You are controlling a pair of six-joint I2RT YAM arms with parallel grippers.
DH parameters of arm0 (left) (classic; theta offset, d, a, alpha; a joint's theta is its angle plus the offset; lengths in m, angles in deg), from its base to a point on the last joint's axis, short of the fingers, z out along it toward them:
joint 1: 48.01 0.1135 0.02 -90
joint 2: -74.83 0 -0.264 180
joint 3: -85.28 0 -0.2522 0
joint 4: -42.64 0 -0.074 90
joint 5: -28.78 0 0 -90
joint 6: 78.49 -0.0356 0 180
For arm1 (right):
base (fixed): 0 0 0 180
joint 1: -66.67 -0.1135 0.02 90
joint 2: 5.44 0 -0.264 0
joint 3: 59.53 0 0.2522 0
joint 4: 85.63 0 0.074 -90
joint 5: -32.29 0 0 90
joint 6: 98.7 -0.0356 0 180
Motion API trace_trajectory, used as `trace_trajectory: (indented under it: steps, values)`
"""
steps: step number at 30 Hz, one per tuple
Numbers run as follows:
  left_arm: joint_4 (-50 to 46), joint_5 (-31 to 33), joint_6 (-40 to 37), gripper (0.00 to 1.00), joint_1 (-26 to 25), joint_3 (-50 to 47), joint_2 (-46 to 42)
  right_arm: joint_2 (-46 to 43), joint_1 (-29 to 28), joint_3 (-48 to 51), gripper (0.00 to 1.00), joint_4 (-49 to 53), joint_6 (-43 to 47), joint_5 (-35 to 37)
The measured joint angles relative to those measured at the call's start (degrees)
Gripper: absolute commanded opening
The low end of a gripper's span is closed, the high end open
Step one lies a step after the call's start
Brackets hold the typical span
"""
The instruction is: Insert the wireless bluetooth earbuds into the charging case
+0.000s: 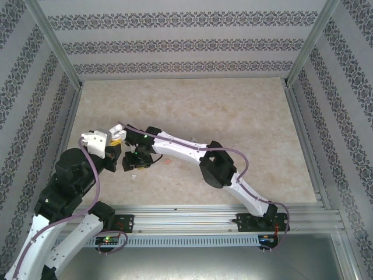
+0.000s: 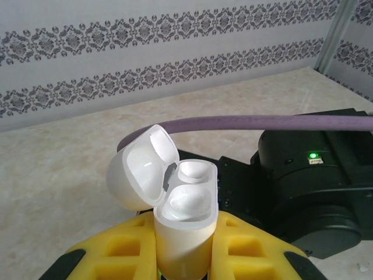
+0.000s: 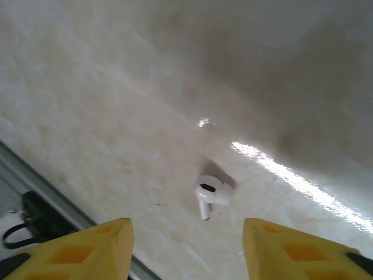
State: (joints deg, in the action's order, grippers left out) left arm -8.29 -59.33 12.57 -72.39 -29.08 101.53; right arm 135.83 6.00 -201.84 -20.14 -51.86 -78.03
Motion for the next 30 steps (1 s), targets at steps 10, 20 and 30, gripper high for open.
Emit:
trace_trajectory:
  steps: [10, 20, 30]
  values:
    - [-1.6, 0.3, 0.0, 0.00, 0.0, 0.0, -0.6, 9.3, -1.4, -14.4, 0.49, 11.3, 0.1, 3.4]
    - [-2.6, 0.3, 0.0, 0.00, 0.0, 0.0, -0.9, 13.9, -1.4, -20.6, 0.38, 15.8, 0.5, 3.0]
    - [-2.6, 0.3, 0.0, 0.00, 0.0, 0.0, -0.9, 15.5, -1.4, -22.7, 0.30, 17.1, 1.0, 1.5]
